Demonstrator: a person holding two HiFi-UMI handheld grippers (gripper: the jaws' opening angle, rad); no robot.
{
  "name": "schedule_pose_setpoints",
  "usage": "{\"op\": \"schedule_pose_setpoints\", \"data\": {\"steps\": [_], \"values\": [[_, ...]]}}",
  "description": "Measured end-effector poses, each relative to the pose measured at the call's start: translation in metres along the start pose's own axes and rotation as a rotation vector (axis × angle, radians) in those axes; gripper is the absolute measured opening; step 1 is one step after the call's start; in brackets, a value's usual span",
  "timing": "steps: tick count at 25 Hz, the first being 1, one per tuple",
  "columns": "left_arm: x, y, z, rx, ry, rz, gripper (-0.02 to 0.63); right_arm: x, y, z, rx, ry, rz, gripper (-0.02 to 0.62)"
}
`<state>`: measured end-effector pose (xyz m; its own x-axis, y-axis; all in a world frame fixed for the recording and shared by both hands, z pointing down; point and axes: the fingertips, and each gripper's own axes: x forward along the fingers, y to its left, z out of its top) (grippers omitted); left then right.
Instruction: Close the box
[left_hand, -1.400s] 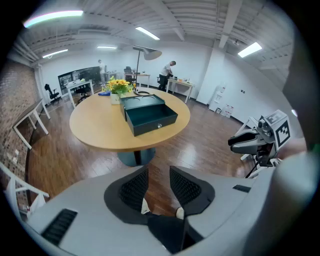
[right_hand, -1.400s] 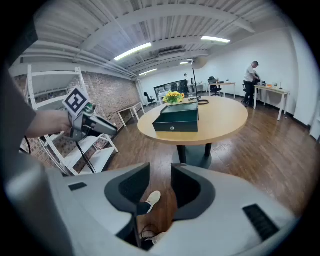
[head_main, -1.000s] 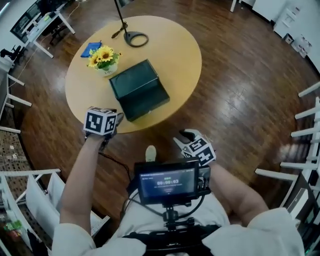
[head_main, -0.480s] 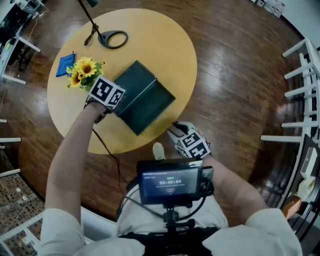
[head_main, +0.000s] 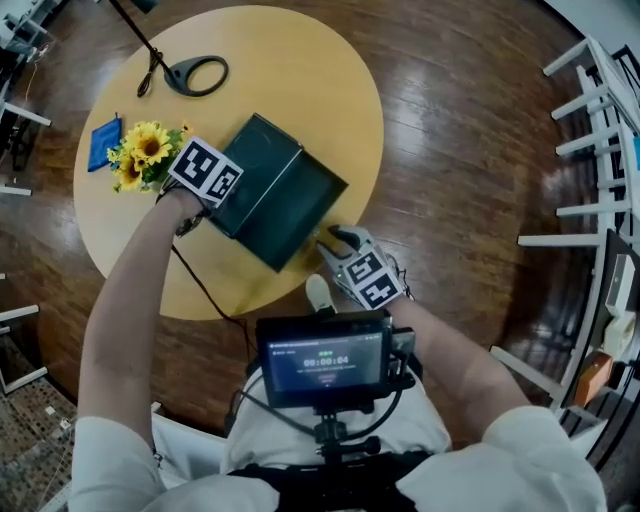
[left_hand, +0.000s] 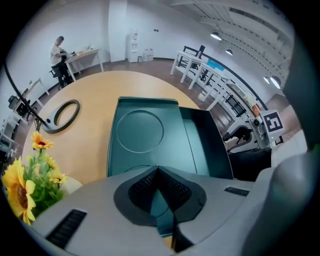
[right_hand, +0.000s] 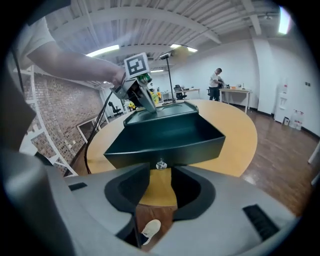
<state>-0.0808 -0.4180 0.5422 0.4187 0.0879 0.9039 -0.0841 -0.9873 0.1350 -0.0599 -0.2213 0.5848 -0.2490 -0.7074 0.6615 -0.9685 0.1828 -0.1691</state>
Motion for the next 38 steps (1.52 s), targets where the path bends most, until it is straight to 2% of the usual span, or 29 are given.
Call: {"op": "schedule_pose_setpoints", "data": {"steps": [3, 9, 14, 19, 32, 38], "values": [[0.000, -0.001, 0.001, 0.015, 0.018, -0.016, 0.000, 0.014, -0.002, -0.008, -0.017, 0.022, -0.022, 0.138], [-0.001, 0.000, 0.003, 0.013, 0.013, -0.045, 0.000, 0.023, -0.005, -0.004, -0.037, 0.030, -0.038, 0.077], [0.001, -0.003, 0.002, 0.027, 0.041, -0.062, 0.000, 0.029, -0.005, 0.002, -0.029, 0.030, -0.026, 0.074], [0.002, -0.002, 0.001, 0.008, 0.041, -0.072, 0.000, 0.035, -0.003, 0.009, -0.040, 0.021, 0.000, 0.074], [0.002, -0.002, 0.005, -0.015, 0.033, -0.073, 0.000, 0.094, -0.003, 0.069, -0.047, 0.013, 0.029, 0.067], [0.003, -0.002, 0.006, -0.021, 0.030, -0.071, 0.000, 0.103, -0.004, 0.076, -0.043, 0.029, 0.036, 0.072]]}}
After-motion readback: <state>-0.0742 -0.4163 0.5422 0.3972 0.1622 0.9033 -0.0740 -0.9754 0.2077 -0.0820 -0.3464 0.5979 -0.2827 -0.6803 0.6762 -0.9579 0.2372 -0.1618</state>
